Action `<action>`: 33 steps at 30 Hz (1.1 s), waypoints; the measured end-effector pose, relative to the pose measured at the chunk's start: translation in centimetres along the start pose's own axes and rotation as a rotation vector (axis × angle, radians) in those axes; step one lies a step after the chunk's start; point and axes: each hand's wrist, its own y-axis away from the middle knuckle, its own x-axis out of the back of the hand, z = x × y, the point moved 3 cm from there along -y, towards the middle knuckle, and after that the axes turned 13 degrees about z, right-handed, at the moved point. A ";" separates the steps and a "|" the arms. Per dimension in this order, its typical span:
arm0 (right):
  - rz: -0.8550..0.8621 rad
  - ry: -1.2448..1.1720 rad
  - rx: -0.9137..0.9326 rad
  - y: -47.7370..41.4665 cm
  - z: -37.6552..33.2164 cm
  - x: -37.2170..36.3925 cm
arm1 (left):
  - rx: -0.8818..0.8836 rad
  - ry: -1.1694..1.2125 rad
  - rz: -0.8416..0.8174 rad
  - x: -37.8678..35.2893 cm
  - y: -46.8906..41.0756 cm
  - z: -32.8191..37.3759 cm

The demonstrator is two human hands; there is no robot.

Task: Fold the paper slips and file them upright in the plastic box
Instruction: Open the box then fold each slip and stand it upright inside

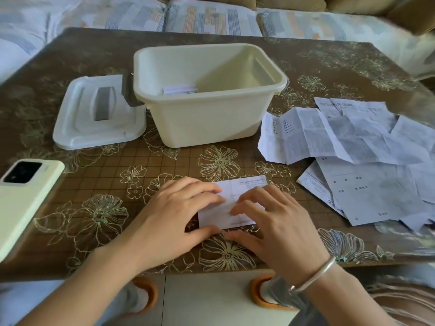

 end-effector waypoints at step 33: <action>0.087 -0.462 -0.399 2.4 3.1 1.6 | 0.037 0.147 0.357 0.0 1.0 0.3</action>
